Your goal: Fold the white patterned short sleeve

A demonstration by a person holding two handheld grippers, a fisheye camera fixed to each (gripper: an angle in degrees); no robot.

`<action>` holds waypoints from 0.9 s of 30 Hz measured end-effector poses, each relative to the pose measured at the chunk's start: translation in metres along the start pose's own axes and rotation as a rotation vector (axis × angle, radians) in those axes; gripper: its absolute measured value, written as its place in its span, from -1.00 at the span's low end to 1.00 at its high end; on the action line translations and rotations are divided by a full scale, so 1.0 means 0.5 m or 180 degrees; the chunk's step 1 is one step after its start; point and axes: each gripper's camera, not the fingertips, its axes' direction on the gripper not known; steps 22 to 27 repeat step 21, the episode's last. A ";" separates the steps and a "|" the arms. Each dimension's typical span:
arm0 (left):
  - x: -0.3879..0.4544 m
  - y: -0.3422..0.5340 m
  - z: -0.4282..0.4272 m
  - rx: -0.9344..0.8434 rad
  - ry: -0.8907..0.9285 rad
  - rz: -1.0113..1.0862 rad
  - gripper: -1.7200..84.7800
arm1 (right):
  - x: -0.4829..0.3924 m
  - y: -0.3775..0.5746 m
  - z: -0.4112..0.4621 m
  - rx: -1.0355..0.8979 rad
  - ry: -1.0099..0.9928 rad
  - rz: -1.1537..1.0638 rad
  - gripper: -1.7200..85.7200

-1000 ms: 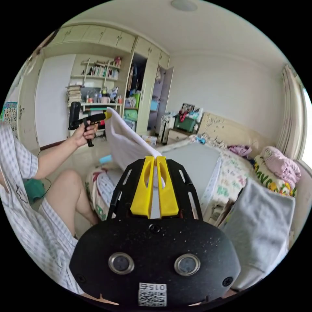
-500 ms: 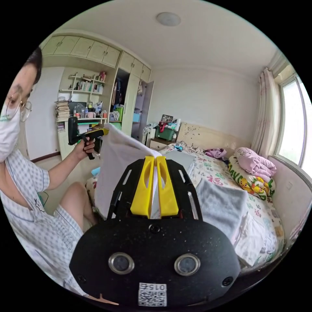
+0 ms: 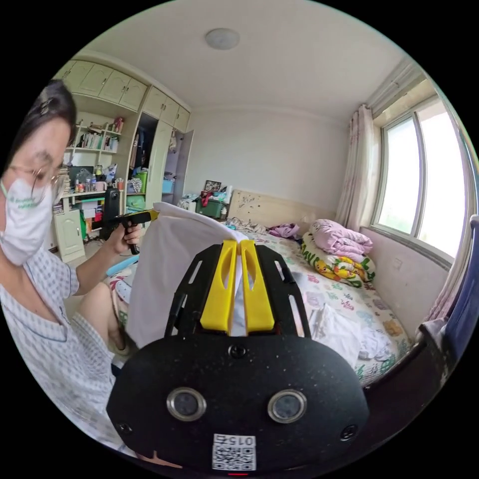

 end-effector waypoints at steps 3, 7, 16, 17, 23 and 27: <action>-0.091 -0.029 0.135 0.0033 0.0099 -0.0263 -0.94 | 0.116 -0.214 0.110 -0.0208 0.0290 -0.0037 -0.97; -0.256 -0.016 0.387 -0.0357 -0.0178 -0.0630 -0.93 | 0.283 -0.389 0.394 -0.0841 0.0570 0.0145 -0.97; -0.430 0.190 0.736 -0.1109 -0.0995 -0.1257 -0.85 | 0.519 -0.441 0.945 -0.1586 0.0702 0.1138 -0.87; -0.424 0.190 0.734 -0.1113 -0.1111 -0.1199 -0.84 | 0.521 -0.460 0.943 -0.1582 0.0691 0.1089 -0.85; -0.357 0.161 0.722 -0.0945 -0.1003 -0.0828 -0.86 | 0.562 -0.530 0.860 -0.1300 0.0827 0.1197 -0.87; -0.357 0.161 0.722 -0.0945 -0.1003 -0.0828 -0.86 | 0.562 -0.530 0.860 -0.1300 0.0827 0.1197 -0.87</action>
